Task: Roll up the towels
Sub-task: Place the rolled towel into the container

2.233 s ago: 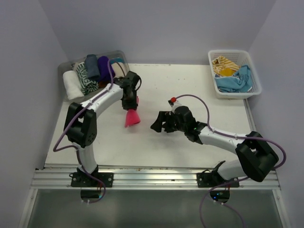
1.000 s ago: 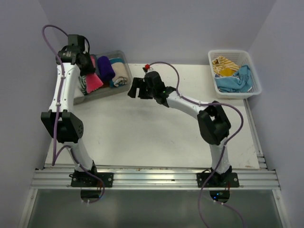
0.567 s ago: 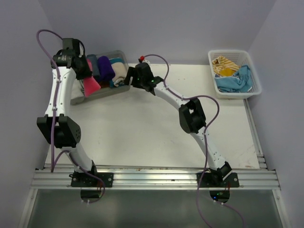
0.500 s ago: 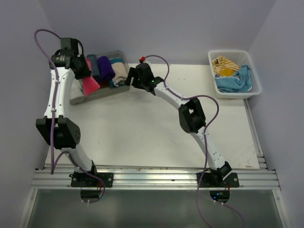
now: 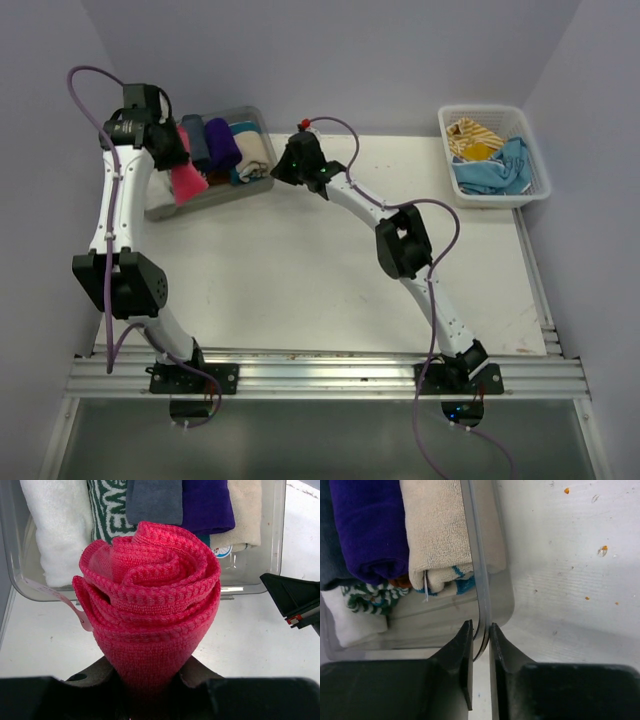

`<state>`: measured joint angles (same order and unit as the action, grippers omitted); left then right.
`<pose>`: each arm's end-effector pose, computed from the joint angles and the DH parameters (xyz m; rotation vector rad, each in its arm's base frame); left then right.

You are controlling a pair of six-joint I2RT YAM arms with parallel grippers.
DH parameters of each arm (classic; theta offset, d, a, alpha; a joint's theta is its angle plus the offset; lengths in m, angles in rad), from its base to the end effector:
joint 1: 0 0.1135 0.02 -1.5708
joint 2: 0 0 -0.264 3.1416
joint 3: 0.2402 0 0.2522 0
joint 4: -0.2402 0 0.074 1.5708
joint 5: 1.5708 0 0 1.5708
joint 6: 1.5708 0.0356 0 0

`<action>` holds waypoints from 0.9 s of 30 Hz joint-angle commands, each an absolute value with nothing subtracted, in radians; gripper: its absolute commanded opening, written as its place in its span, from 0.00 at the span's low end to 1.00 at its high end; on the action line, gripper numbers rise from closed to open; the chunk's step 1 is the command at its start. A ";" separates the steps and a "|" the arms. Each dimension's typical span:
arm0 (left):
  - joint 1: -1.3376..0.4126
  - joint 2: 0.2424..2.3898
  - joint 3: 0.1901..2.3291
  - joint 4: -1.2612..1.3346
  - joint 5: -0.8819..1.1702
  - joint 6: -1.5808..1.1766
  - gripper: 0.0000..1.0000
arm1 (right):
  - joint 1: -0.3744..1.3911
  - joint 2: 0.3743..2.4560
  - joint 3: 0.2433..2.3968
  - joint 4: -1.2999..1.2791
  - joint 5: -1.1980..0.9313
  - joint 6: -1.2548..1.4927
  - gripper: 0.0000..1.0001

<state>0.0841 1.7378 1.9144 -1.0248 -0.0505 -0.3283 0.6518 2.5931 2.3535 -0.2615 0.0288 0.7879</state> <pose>0.3655 0.0326 0.3938 -0.5177 2.3621 -0.0507 0.4725 0.3593 0.1987 0.1672 2.1787 0.8298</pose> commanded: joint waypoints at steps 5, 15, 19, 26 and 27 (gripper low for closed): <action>0.091 1.704 1.908 -0.966 0.000 -0.316 0.03 | 0.647 2.504 2.235 -0.161 -0.051 0.790 0.00; 0.034 1.759 1.908 -0.939 0.072 -0.334 0.02 | 0.670 2.324 1.910 -0.057 -0.086 0.779 0.00; 0.011 1.795 1.940 -0.942 0.072 -0.337 0.02 | 0.683 2.240 1.800 -0.040 -0.104 0.781 0.00; -0.081 1.862 1.979 -0.914 0.120 -0.370 0.02 | 0.718 2.131 1.645 -0.006 -0.098 0.799 0.00; -0.093 1.870 1.985 -0.908 0.135 -0.377 0.02 | 0.729 2.125 1.632 -0.006 -0.094 0.801 0.00</action>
<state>-0.0616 1.8545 1.9190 -0.9779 0.0757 -0.3485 0.6815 2.2070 1.6714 -0.0086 -0.0517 0.8825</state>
